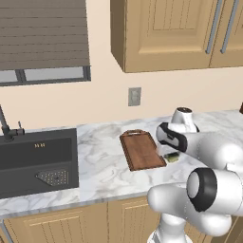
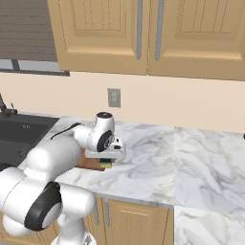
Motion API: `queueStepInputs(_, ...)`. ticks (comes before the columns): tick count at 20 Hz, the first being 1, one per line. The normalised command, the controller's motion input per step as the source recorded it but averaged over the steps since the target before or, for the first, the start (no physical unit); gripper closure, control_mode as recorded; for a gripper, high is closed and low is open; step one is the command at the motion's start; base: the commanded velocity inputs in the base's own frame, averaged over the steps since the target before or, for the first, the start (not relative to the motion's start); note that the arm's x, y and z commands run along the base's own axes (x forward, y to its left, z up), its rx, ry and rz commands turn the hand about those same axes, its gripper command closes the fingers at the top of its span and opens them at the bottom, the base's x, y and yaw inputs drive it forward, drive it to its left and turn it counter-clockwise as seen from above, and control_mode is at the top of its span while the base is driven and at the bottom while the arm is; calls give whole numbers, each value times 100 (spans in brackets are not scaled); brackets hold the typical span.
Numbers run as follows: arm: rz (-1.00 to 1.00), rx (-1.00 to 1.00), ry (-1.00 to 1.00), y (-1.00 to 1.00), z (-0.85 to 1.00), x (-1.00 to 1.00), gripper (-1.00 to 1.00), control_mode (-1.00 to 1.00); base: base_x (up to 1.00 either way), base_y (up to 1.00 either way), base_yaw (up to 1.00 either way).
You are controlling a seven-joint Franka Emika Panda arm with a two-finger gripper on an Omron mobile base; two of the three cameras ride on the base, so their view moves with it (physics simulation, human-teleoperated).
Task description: Pick up the sponge from the counter and clean the cutting board by briefly scrubbing or pressing down on the cutting board. Once finished, release the sponge.
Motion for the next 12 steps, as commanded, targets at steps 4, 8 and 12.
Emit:
queueStepInputs(4, 67, 0, 2, 20, 0, 15, 100, -100, 0, 0, 0)
queueStepInputs(8, 63, 0, 11, 24, 0, 38, 100, -100, 0, 0, 0)
queueStepInputs(12, 55, 0, 10, 16, -2, 50, 100, -100, 0, 0, 0)
